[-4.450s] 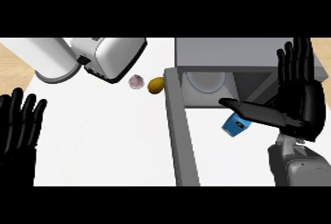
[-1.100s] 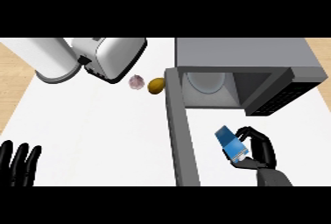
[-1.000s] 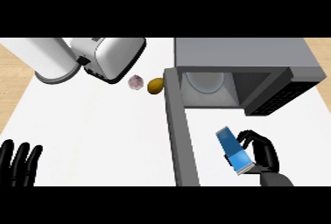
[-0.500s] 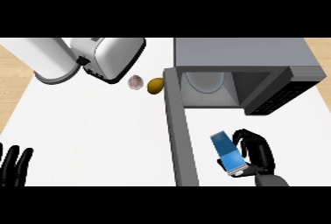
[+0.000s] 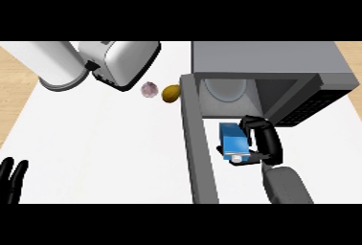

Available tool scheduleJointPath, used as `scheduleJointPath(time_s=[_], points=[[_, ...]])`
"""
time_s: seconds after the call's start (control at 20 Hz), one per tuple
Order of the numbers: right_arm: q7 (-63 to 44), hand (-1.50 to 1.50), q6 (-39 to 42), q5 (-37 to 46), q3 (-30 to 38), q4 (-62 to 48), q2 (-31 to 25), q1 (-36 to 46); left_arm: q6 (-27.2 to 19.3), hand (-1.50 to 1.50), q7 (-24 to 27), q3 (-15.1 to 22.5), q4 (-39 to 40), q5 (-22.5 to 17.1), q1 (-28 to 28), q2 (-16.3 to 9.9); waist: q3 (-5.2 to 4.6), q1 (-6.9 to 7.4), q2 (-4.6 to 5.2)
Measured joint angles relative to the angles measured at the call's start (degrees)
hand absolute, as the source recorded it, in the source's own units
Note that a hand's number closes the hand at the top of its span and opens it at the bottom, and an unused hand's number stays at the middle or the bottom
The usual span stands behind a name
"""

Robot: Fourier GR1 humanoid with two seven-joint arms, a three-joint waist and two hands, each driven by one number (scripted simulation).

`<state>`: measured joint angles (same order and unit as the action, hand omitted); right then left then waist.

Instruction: Pick up the milk, place it into the microwave and close the microwave

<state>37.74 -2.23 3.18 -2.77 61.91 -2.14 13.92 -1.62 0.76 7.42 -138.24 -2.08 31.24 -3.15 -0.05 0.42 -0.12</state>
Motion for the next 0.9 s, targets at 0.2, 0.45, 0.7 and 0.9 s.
scheduleJointPath(time_s=[0.2, 0.45, 0.7, 0.9], points=[[-4.64, 1.50, -6.67, 3.02, 0.20, -3.65, 1.19, 5.87, 1.65, -1.50, 1.64, -1.94, 0.37, -1.74, 1.57, -0.56, 0.02, 0.49, 0.09], [-7.83, 1.50, -10.91, 5.38, 3.76, -14.56, -0.52, 17.17, 2.86, -1.50, 2.02, -1.38, 0.85, -2.07, 2.08, -0.53, 0.05, 1.04, 0.33], [-6.57, 1.50, -13.66, 6.66, 7.53, -27.75, -3.12, 27.34, 3.25, -1.50, 0.49, -2.55, 0.50, -3.30, 0.49, -1.01, 0.10, 1.76, 0.72], [-5.88, 1.50, -16.52, 7.52, 10.00, -36.04, -5.67, 33.61, 3.55, -1.50, 1.01, -2.19, 0.98, -3.07, -0.17, -0.72, 0.13, 2.66, 1.14]])
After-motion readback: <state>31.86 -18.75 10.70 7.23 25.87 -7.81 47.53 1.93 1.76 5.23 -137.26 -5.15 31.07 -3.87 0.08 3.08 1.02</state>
